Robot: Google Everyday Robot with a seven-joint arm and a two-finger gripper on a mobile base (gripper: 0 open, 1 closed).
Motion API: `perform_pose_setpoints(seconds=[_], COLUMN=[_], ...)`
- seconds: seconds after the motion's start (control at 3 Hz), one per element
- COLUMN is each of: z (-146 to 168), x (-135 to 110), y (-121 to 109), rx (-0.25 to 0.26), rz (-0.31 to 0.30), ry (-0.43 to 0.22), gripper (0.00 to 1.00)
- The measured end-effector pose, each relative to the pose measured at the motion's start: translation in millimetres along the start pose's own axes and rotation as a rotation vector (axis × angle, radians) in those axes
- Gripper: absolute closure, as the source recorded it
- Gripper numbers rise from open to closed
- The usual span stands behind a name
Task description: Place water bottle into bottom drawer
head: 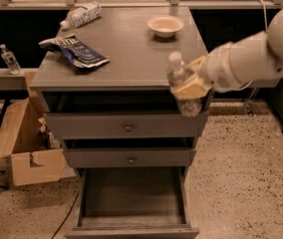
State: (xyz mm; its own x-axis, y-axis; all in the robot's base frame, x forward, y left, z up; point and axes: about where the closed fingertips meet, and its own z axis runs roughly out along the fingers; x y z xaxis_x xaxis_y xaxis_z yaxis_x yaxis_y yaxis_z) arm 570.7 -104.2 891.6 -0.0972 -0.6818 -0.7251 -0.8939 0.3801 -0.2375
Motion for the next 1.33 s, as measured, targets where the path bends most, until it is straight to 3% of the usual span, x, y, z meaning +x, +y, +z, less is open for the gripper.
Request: perform_pose_setpoints(seconds=[0.67, 1.0, 1.33], z=[62.3, 64.1, 99.2], x=[103.5, 105.4, 141.9], y=[56.3, 57.3, 77.2], rx=[0.036, 0.036, 0.034], rz=[0.166, 0.167, 0.187], ry=[0.094, 0.096, 0.151], gripper=[1.00, 1.00, 1.00])
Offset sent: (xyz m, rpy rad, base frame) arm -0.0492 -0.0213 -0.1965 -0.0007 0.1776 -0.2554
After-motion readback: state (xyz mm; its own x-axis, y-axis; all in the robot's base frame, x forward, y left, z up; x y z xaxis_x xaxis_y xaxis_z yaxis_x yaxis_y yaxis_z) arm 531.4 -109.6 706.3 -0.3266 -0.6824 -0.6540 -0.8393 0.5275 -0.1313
